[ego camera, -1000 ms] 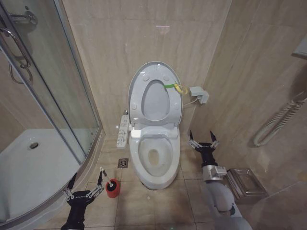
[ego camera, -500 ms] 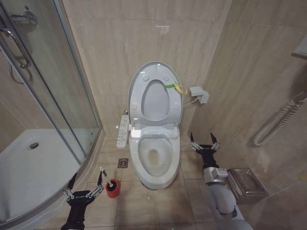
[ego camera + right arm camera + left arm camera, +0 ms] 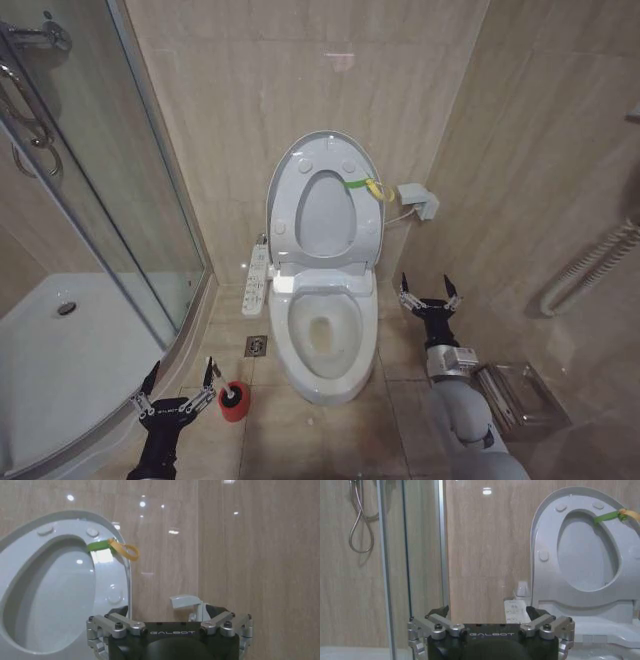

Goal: Open the toilet lid, clean the toilet bowl with a toilet brush, close the toilet lid, and flush.

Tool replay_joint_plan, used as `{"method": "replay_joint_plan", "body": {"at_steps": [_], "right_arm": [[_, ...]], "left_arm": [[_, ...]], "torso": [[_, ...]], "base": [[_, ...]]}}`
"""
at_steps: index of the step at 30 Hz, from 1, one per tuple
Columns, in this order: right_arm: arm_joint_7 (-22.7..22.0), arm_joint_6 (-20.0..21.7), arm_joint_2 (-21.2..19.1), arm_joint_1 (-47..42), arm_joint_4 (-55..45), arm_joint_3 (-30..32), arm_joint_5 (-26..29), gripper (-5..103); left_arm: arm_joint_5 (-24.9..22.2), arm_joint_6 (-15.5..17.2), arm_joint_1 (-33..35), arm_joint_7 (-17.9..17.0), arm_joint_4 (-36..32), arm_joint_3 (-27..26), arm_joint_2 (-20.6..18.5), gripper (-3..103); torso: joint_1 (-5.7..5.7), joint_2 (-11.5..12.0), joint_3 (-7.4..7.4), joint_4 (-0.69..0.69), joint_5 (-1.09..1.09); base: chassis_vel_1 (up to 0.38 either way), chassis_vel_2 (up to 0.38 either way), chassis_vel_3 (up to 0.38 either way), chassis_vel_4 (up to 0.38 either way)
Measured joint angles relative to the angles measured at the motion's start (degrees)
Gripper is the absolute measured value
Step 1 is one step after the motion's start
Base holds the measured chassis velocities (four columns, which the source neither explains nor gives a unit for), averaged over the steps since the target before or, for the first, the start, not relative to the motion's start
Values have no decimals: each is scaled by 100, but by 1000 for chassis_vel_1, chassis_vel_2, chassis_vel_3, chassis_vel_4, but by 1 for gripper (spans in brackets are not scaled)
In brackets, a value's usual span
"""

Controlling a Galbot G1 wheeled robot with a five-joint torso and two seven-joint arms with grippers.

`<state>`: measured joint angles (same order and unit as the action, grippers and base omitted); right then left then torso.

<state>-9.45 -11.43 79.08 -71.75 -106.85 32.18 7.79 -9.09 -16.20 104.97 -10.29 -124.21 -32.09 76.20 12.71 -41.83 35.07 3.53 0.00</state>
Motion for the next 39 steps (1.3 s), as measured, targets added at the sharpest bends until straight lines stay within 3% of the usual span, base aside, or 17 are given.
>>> {"method": "replay_joint_plan", "body": {"at_steps": [39], "right_arm": [[-591,-214,41,369,336,98,-440,100]], "left_arm": [[0,0,0,0,0,0,0,100]], "torso": [[0,0,0,1,0]], "base": [[-46,37,45,-34]]}}
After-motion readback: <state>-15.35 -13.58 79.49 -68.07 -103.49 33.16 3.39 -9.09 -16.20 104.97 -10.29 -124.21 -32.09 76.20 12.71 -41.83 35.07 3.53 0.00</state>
